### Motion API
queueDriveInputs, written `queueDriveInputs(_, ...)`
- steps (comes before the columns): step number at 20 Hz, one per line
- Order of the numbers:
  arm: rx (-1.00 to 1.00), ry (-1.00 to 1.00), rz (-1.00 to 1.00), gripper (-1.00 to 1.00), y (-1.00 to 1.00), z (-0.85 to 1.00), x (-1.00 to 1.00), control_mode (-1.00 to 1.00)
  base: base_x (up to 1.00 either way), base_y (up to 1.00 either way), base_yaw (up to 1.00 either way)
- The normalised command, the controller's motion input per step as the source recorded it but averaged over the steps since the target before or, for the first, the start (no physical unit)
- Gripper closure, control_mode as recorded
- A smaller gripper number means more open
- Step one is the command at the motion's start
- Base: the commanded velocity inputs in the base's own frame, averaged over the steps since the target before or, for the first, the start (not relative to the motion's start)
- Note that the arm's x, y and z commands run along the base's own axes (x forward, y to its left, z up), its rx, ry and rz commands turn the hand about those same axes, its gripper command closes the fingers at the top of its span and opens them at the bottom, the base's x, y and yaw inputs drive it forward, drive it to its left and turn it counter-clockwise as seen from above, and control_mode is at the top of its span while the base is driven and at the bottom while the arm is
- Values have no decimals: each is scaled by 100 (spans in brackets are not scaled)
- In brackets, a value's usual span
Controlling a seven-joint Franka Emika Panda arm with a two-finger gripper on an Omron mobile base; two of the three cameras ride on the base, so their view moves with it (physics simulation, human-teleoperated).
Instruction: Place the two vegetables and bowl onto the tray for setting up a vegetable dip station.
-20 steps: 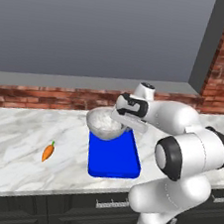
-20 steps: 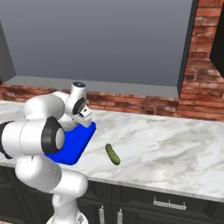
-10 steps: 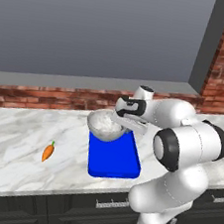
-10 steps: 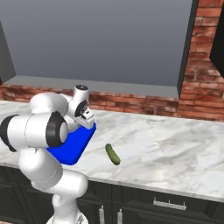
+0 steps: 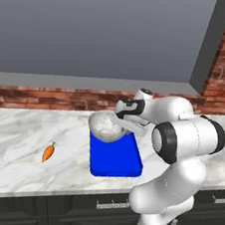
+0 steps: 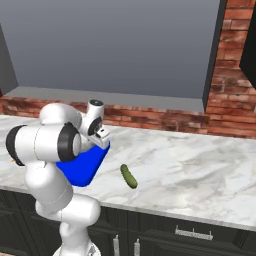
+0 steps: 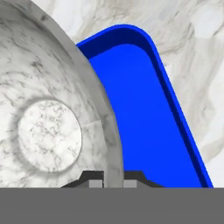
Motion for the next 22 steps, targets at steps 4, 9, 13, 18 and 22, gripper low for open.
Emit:
queueDriveInputs(4,0,0,-4,100,-1,-15,13,-100,0,0,0)
queueDriveInputs(9,0,0,-5,100,0,-12,4,-100,0,0,0)
queueDriveInputs(13,0,0,-5,100,0,-10,0,-100,0,0,0)
queueDriveInputs(18,0,0,-6,-100,0,-2,-6,-100,0,0,0)
queueDriveInputs(22,0,0,-6,-100,0,5,-10,-100,0,0,0)
